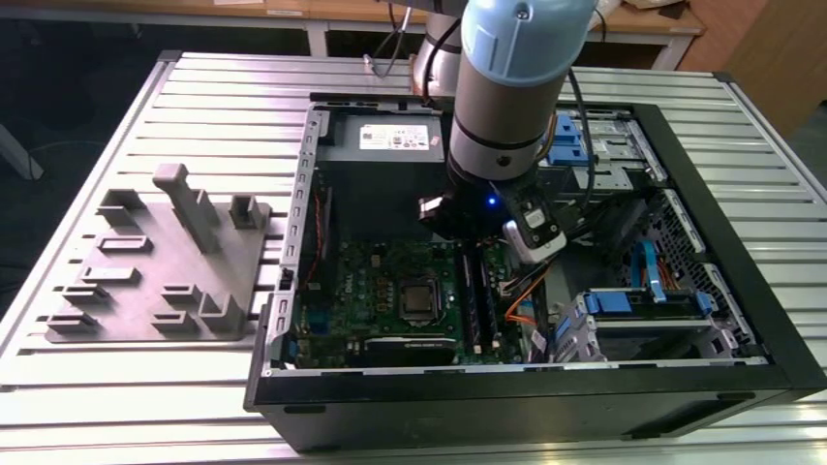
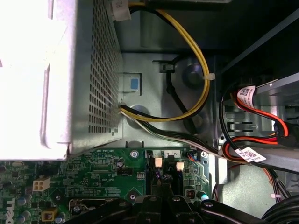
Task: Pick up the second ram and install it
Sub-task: 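Press down the second ram until it locks into place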
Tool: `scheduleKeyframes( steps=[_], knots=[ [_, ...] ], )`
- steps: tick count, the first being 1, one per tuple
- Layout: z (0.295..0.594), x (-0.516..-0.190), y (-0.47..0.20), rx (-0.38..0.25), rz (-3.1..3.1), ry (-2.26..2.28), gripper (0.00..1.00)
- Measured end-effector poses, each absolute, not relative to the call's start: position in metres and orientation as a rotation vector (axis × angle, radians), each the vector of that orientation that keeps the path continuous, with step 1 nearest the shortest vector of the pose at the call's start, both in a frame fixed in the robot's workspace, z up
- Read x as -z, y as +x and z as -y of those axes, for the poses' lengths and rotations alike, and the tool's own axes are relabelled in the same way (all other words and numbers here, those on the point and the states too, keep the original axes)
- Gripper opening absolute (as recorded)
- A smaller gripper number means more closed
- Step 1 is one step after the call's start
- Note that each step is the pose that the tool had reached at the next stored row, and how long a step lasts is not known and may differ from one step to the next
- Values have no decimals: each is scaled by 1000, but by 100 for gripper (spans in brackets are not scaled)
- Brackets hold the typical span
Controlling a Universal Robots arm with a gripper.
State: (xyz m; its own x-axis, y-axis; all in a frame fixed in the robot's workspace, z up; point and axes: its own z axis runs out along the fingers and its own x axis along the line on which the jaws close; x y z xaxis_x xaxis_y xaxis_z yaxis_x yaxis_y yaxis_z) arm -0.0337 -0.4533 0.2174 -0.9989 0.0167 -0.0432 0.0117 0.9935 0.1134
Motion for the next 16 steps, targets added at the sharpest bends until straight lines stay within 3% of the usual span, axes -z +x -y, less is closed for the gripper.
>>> scheduleKeyframes(
  steps=[16],
  knots=[
    [453,-217,-34,-176,-3092,22,7]
  ],
)
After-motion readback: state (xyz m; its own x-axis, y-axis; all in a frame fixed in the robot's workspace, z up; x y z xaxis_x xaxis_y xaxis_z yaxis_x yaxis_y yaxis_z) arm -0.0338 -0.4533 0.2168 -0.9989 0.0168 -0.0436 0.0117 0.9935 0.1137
